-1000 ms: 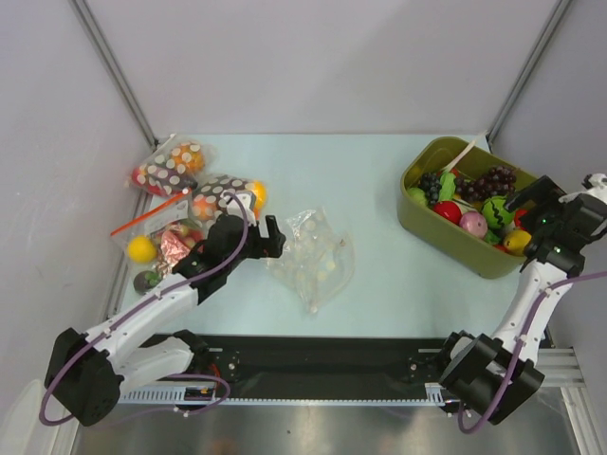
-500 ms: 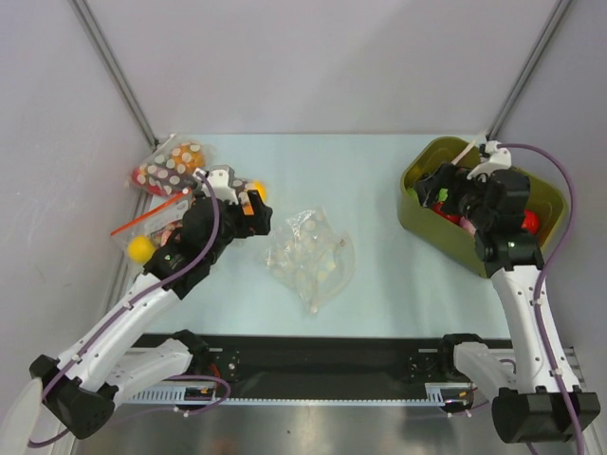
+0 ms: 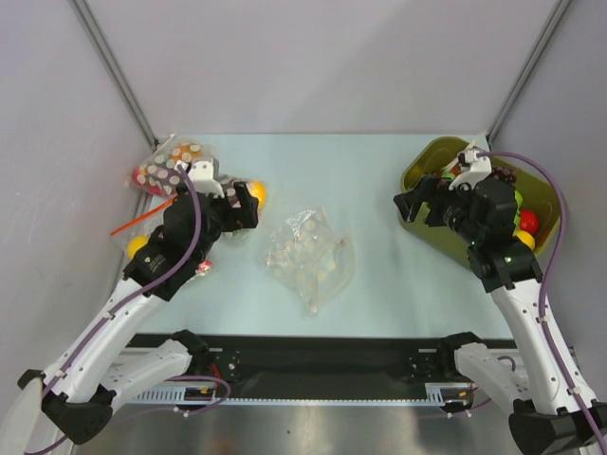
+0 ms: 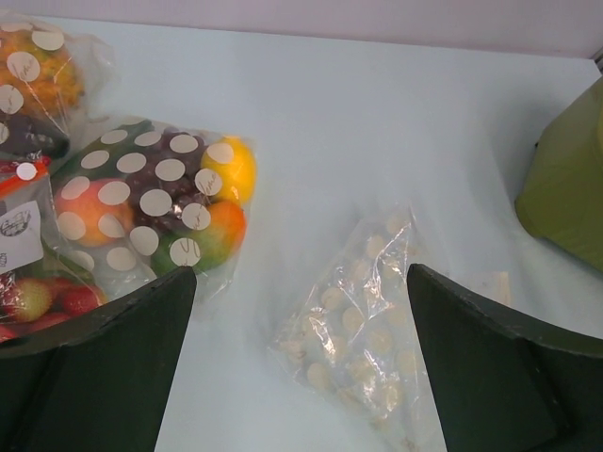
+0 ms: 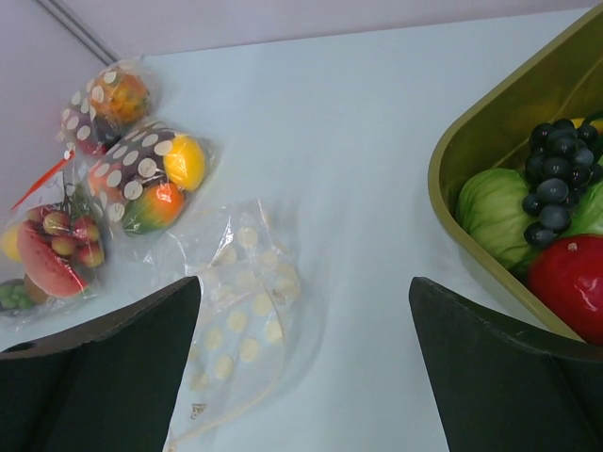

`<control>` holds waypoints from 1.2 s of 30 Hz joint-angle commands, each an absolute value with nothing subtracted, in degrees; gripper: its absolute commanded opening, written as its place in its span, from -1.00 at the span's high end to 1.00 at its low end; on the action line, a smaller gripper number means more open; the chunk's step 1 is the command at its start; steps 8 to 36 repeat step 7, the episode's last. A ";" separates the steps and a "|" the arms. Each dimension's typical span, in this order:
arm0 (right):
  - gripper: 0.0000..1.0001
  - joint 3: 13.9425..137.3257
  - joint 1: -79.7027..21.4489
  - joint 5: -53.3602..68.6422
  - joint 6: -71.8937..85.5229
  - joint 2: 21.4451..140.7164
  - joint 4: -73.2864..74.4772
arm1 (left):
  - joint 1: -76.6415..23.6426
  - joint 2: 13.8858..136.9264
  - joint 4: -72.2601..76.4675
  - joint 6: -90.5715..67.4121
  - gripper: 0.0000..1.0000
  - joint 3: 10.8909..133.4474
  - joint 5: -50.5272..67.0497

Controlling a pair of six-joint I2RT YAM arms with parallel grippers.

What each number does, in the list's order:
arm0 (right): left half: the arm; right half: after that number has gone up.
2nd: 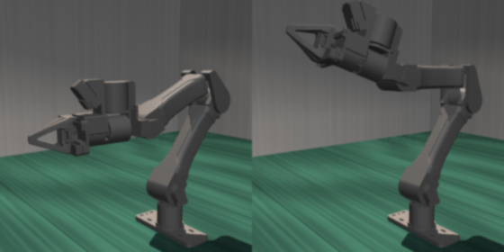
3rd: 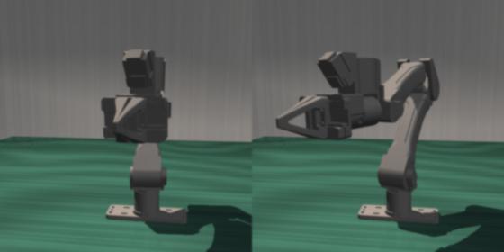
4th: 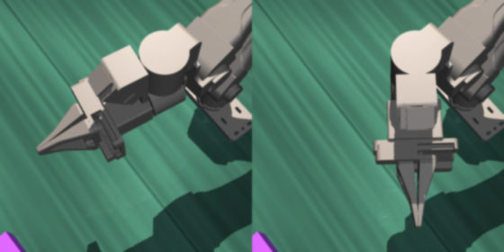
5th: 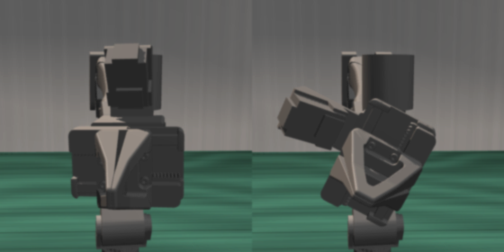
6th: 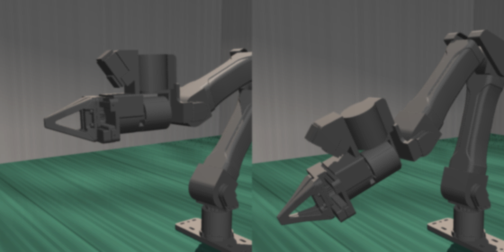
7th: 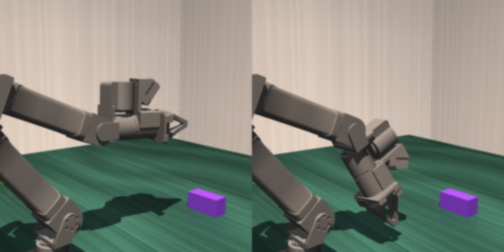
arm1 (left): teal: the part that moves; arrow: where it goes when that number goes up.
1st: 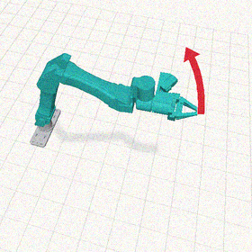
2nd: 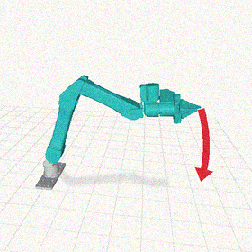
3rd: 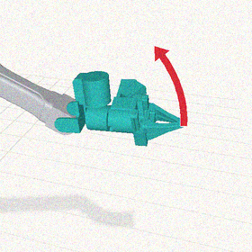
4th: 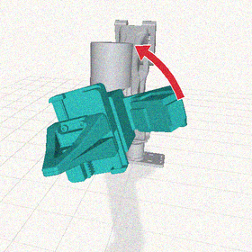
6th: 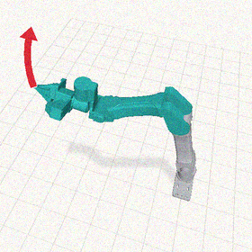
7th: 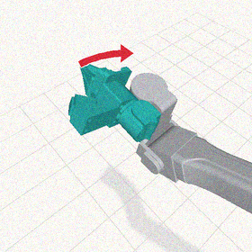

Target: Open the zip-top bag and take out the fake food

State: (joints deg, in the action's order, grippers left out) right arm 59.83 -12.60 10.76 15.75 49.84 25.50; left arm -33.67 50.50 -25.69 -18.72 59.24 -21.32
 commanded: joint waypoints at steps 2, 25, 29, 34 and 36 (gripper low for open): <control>-0.99 60.03 -12.83 9.93 14.59 49.66 25.75 | -33.31 50.01 -27.77 -16.79 -1.00 62.66 -23.20; -0.99 59.76 -12.83 10.20 13.80 49.92 25.58 | -33.40 50.80 -28.74 -15.91 -0.99 63.89 -22.94; -0.99 59.76 -12.83 10.20 13.80 49.92 25.58 | -33.40 50.80 -28.74 -15.91 -0.99 63.89 -22.94; -0.99 59.76 -12.83 10.20 13.80 49.92 25.58 | -33.40 50.80 -28.74 -15.91 -0.99 63.89 -22.94; -0.99 59.76 -12.83 10.20 13.80 49.92 25.58 | -33.40 50.80 -28.74 -15.91 -0.99 63.89 -22.94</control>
